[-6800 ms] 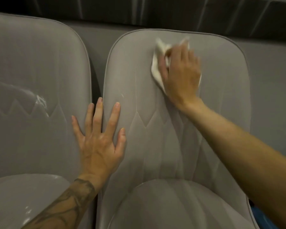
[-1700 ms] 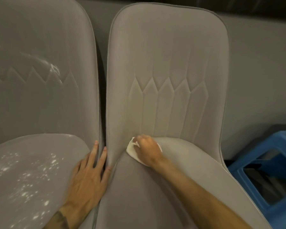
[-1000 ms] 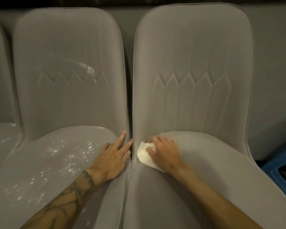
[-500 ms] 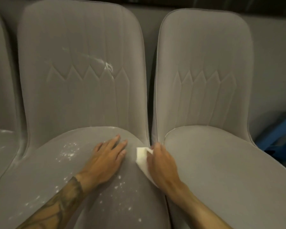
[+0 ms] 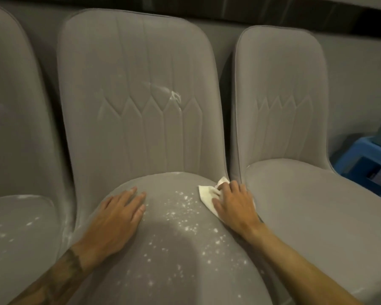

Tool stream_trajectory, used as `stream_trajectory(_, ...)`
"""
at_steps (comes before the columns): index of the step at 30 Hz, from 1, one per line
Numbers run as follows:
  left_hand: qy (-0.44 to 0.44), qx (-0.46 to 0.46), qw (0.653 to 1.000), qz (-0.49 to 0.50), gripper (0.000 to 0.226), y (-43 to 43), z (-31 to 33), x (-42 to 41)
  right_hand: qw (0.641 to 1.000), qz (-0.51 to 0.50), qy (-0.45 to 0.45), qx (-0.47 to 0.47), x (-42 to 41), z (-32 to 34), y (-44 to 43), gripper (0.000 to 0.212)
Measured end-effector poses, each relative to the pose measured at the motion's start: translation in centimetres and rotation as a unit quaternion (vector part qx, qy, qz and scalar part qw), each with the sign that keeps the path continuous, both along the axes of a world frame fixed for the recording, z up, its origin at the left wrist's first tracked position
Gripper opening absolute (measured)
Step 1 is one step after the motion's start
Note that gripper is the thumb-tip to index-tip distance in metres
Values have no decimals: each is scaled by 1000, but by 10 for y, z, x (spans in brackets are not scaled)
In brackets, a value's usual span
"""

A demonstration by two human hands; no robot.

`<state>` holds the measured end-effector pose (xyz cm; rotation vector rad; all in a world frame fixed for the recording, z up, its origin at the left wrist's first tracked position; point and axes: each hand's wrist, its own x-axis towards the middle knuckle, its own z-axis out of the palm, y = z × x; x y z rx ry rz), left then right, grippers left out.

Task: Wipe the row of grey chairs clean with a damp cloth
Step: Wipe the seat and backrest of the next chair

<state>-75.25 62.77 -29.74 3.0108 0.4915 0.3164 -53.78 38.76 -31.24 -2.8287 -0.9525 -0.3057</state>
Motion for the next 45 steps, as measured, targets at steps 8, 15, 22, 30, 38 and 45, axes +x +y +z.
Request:
stream_trajectory(8,-40,-34,998,19,67,46,-7,-40,996,-86,-2,-30,-7,4,27,32)
stream_trajectory(15,-99,1,994,54,51,49,-14,-67,997,-13,67,25,-12,5,100,35)
stream_trajectory(22,-92,12,993,74,48,48,-31,-68,988,148,44,25,-5,-5,113,31)
stream_trajectory(30,-92,19,991,99,49,41,-36,-66,990,120,41,60,-7,-9,144,33)
stream_trajectory(38,-110,16,989,98,53,48,-46,-66,991,124,33,33,26,-4,98,28)
stream_trajectory(45,-122,8,988,98,54,48,-48,-65,983,161,61,59,-1,-7,110,30)
